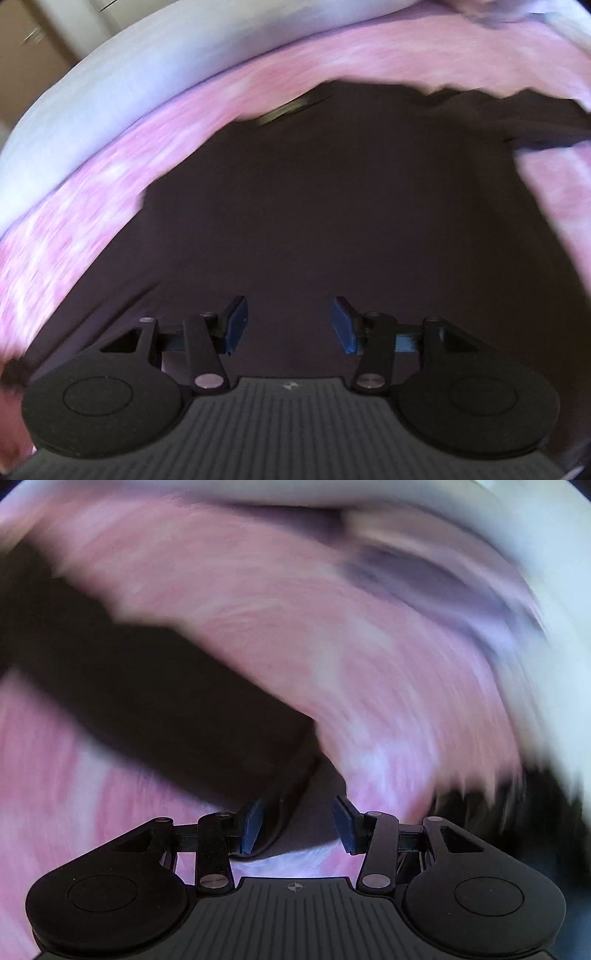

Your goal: Fold clothes

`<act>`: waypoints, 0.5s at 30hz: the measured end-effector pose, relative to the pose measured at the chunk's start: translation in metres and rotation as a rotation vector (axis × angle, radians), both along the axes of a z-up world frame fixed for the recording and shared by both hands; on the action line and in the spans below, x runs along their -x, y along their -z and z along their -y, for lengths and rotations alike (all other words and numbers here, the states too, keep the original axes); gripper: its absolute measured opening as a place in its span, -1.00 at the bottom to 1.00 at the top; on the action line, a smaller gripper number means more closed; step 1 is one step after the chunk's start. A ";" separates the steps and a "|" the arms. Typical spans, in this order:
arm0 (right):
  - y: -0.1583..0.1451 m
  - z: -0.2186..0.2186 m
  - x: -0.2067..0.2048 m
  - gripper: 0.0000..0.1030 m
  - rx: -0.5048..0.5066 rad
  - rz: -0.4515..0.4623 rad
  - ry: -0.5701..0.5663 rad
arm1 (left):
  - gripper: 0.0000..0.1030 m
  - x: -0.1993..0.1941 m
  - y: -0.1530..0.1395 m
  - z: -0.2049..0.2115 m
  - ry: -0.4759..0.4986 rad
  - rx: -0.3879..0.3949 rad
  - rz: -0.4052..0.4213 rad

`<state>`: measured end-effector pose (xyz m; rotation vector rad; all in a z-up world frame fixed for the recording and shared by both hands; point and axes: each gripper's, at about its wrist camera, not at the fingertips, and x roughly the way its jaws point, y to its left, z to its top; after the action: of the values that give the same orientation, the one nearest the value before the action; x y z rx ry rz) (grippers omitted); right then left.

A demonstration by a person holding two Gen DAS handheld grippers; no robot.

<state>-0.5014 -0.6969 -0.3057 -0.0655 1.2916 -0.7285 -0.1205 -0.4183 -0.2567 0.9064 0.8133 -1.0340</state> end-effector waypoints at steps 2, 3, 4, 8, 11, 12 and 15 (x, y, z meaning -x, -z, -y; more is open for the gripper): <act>0.011 -0.009 0.002 -0.10 0.025 -0.108 -0.204 | -0.09 0.019 -0.001 0.023 0.054 0.016 -0.011; 0.019 -0.017 0.006 -0.10 0.044 -0.155 -0.289 | -0.08 0.025 0.000 0.033 0.072 0.021 -0.012; 0.026 -0.024 0.010 -0.10 0.063 -0.202 -0.375 | -0.08 0.029 0.001 0.043 0.088 0.025 -0.014; 0.057 -0.052 0.027 -0.11 0.142 -0.390 -0.716 | -0.08 0.037 0.007 0.064 0.097 0.019 -0.003; 0.051 -0.046 0.026 -0.80 0.110 -0.324 -0.688 | -0.08 0.038 0.006 0.066 0.087 0.005 0.005; 0.039 -0.040 0.024 -0.96 0.121 -0.279 -0.615 | -0.08 0.039 0.006 0.065 0.086 -0.003 0.008; 0.000 -0.008 0.020 -0.96 0.207 -0.133 -0.330 | -0.08 0.036 0.006 0.062 0.062 -0.026 0.001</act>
<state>-0.5217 -0.6890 -0.3053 -0.4909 1.2869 -0.5774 -0.1565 -0.4803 -0.2626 0.9595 0.8034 -1.0790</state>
